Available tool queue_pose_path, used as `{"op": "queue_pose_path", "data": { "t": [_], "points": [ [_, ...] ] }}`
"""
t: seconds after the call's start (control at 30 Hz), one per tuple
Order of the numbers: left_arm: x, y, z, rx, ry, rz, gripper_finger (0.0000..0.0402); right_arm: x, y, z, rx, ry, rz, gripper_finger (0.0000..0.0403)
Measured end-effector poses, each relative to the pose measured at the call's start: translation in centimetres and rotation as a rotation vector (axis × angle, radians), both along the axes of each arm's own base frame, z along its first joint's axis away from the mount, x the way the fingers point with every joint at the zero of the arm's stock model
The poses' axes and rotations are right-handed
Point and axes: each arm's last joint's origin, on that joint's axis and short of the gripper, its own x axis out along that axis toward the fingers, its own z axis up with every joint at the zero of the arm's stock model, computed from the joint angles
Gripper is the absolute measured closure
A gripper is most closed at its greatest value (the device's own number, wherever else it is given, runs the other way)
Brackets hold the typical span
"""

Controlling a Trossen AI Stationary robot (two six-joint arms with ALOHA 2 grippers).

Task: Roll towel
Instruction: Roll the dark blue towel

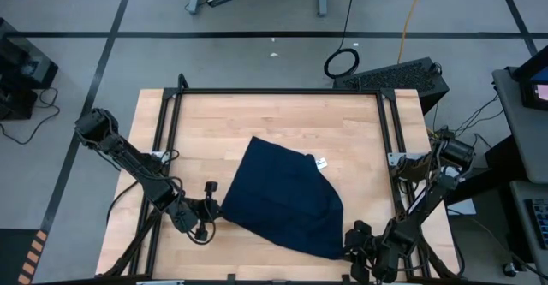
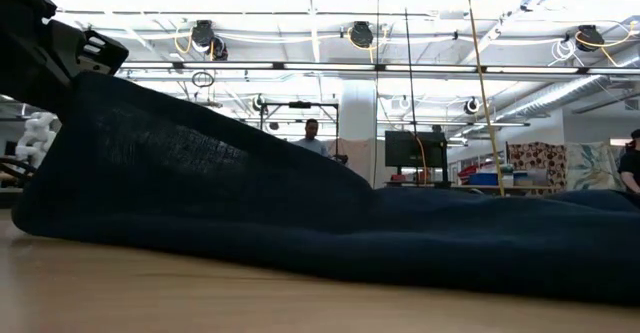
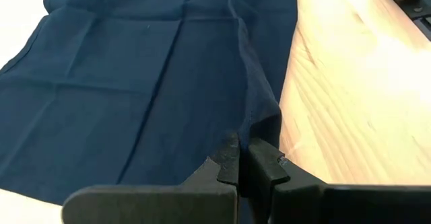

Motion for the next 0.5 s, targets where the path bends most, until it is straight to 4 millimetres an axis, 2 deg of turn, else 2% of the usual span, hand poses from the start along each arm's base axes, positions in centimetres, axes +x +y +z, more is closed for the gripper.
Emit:
{"op": "queue_pose_path", "data": {
  "t": [0.17,0.33,0.5],
  "points": [
    [0.0,0.01,0.0,-0.009,-0.001,0.013,0.0395,0.02,-0.02,0.01,-0.005,-0.007,-0.003,0.0337],
    [0.02,0.06,0.01,0.0,-0.01,0.026,0.0395,0.06,-0.05,0.02,-0.012,-0.016,-0.008,0.0394],
    [0.28,-0.12,0.36,-0.005,-0.058,0.023,0.0395,0.11,-0.26,0.42,-0.028,-0.046,-0.025,0.04]
  ]
}}
